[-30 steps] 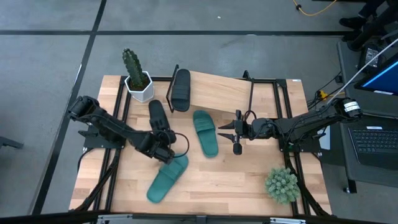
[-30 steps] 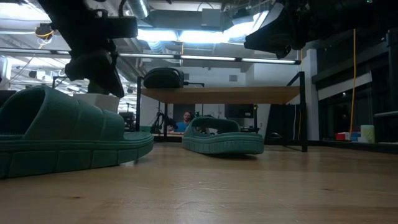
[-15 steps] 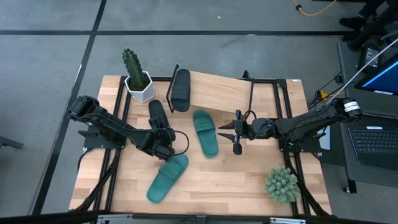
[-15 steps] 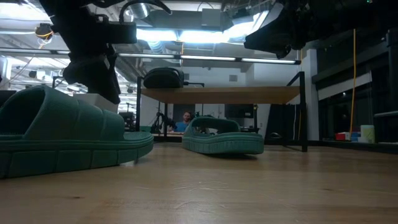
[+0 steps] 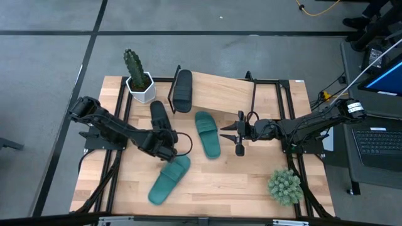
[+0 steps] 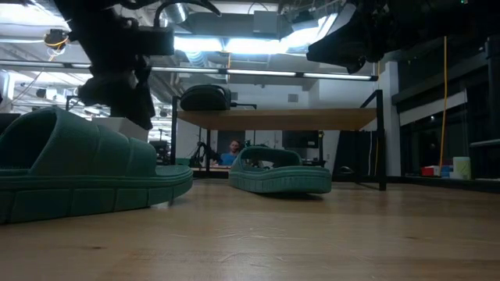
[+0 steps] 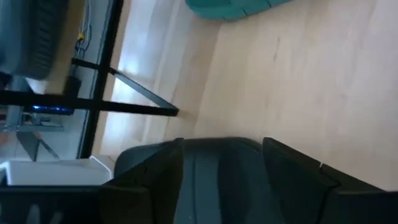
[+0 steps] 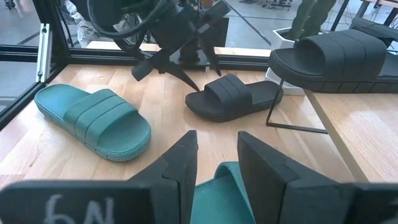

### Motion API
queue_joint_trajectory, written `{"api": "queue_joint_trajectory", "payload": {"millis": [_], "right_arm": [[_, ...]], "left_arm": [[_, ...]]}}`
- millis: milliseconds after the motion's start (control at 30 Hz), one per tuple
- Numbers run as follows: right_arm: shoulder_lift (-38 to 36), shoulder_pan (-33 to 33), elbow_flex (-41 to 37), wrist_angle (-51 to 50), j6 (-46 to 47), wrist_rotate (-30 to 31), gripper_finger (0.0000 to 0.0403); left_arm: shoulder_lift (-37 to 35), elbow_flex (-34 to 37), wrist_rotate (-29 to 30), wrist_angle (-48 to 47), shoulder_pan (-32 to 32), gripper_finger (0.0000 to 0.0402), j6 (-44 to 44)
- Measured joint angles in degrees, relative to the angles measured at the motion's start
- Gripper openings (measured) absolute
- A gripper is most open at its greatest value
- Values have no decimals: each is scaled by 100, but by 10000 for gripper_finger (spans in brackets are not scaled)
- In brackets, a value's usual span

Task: Pick and place slides into the shelf
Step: Put the black slide on the shelf

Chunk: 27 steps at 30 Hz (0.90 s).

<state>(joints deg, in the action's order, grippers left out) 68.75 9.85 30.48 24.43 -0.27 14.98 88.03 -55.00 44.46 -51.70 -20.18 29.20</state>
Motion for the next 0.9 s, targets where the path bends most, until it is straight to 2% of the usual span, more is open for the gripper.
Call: {"api": "queue_joint_trajectory", "payload": {"millis": [67,233,300,567,733,900], "right_arm": [[0,0,0,25,-30,1,116],[0,0,0,61,-173,1,116],[0,0,0,72,-174,1,116],[0,-2,0,72,-306,1,116],[0,-2,0,80,-323,1,116],[0,-2,0,113,-347,1,116]], "left_arm": [[0,-97,176,4,-50,208,-14],[0,-432,1261,-284,-426,207,-132],[0,-562,1491,-459,-577,207,-135],[24,-743,1291,-992,-850,206,448],[446,-829,1072,-1294,-946,206,684],[1114,-1337,785,-2562,-1016,206,1636]]}}
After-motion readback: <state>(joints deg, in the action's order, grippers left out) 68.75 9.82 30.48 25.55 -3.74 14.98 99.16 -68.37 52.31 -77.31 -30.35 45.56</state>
